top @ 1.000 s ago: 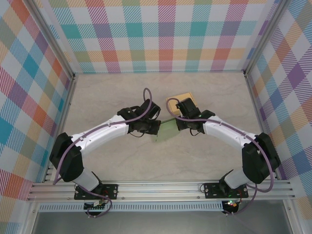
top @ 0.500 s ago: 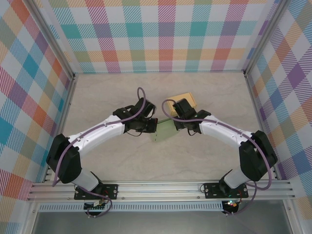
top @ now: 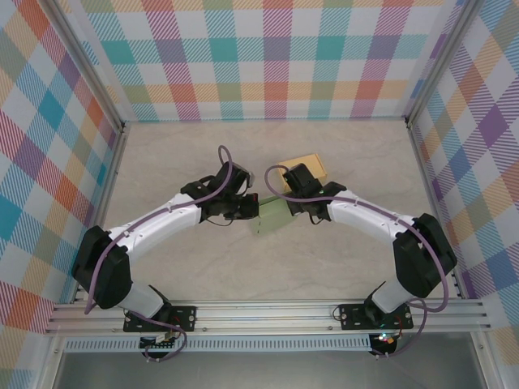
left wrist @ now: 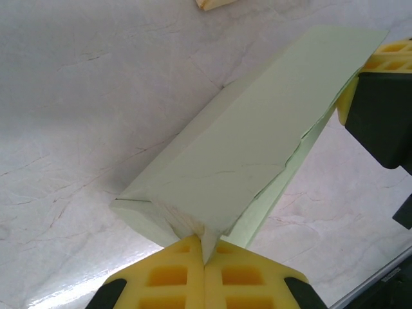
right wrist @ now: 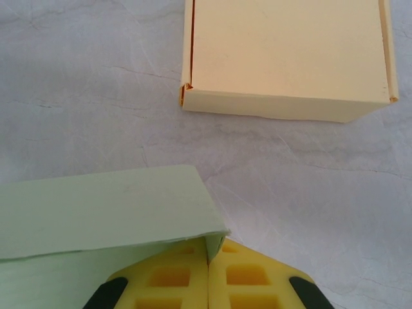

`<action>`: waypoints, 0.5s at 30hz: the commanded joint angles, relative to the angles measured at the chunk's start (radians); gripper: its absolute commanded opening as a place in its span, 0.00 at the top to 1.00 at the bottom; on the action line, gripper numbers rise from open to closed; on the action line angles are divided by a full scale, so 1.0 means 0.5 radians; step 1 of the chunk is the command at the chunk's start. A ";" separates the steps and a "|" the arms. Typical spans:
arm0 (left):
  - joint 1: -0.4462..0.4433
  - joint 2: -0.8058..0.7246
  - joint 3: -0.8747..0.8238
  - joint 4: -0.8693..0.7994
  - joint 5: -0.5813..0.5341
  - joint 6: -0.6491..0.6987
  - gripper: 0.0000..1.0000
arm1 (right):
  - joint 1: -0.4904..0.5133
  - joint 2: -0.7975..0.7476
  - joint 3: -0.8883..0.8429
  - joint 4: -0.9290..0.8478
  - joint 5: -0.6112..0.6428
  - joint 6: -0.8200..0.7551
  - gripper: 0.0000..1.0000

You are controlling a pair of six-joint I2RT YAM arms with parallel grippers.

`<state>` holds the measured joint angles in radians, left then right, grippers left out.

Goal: Fold the paper box

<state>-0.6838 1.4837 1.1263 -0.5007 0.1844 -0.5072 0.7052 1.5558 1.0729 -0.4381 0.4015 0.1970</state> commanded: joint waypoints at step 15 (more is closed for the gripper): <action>0.051 -0.024 -0.078 0.289 0.209 -0.110 1.00 | 0.063 0.160 -0.035 -0.247 -0.112 -0.030 0.92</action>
<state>-0.6621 1.4834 1.1011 -0.4381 0.2306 -0.5545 0.7116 1.5703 1.0832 -0.4385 0.4320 0.1967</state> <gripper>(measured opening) 0.049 0.081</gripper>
